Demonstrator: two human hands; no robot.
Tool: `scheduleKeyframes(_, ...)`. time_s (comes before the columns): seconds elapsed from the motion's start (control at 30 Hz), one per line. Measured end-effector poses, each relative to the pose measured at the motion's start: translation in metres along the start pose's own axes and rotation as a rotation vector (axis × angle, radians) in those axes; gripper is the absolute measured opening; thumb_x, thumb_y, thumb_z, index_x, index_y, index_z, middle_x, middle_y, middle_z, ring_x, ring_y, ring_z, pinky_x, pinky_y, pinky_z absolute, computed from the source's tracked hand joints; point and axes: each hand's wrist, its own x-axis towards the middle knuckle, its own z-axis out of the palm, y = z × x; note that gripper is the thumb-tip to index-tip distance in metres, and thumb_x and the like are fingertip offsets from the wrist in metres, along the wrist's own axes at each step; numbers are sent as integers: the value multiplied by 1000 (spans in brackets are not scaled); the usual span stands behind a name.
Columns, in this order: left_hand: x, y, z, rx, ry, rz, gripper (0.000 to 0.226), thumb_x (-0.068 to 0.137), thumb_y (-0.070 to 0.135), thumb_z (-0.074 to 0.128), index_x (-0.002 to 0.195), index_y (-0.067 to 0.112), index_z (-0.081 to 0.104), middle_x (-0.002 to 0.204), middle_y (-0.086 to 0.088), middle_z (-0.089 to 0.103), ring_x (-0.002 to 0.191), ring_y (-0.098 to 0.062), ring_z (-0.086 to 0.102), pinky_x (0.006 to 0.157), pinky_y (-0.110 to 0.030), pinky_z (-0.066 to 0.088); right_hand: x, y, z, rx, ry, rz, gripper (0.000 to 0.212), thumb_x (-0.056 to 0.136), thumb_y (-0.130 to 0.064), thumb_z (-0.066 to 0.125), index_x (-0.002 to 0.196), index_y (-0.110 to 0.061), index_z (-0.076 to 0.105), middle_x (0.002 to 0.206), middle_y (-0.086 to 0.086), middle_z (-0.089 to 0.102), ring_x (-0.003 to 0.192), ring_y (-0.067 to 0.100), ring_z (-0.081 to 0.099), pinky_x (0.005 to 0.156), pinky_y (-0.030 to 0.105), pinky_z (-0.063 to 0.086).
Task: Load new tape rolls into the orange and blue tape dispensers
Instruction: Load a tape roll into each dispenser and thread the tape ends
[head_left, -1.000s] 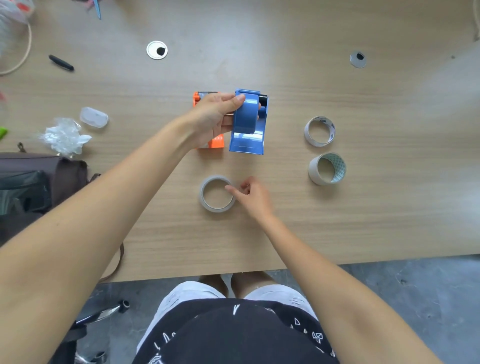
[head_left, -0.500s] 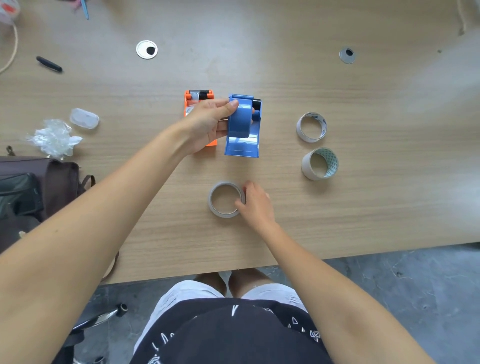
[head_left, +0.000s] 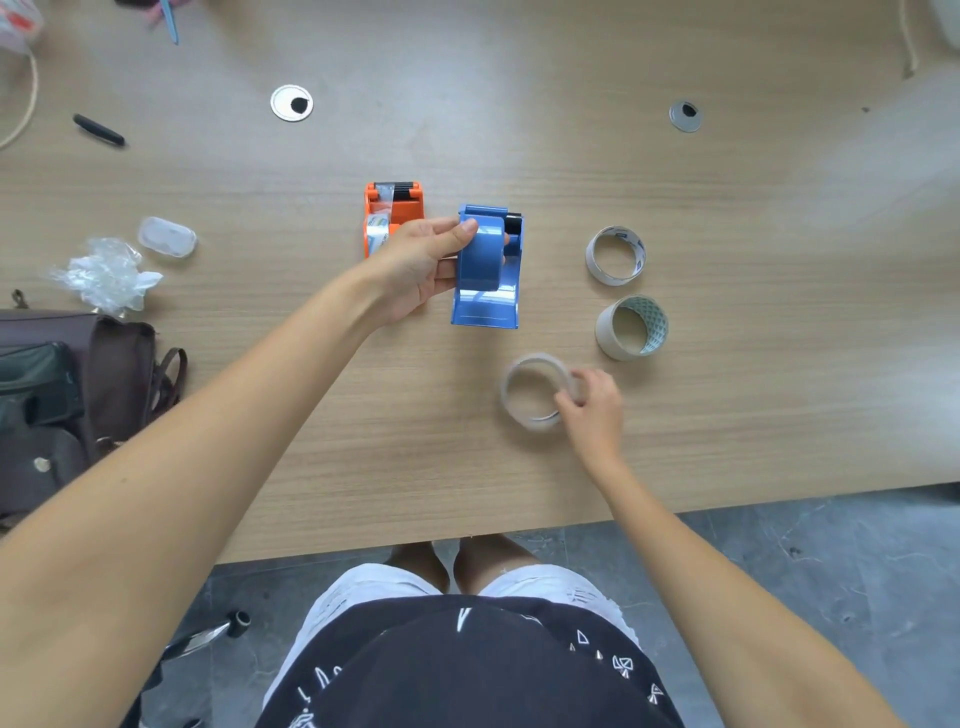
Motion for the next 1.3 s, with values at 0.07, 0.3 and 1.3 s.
scheduleKeyframes(0.07, -2, -4, 1, -12, -6, 6, 29, 99, 23, 45, 119, 9, 60, 111, 0, 70, 101, -15, 68, 89, -29, 53, 13, -8, -27, 60, 106, 41, 31, 82, -10, 64, 112, -7, 63, 104, 8, 67, 91, 22, 61, 78, 23, 41)
scheduleKeyframes(0.3, -6, -10, 14, -70, -21, 7, 25, 100, 22, 43, 114, 14, 62, 108, 2, 71, 97, -12, 68, 84, -25, 52, 53, -86, -76, 159, 365, -201, 37, 78, -25, 67, 114, -16, 65, 79, -6, 59, 66, 15, 50, 67, 27, 43)
scheduleKeyframes(1.3, -15, -7, 36, 16, -44, 13, 38, 97, 34, 48, 128, 12, 55, 119, -17, 65, 105, -26, 64, 97, -30, 45, 42, -144, -61, 238, -334, -330, 55, 87, -28, 65, 139, -24, 46, 109, 8, 65, 73, 27, 69, 77, 34, 57)
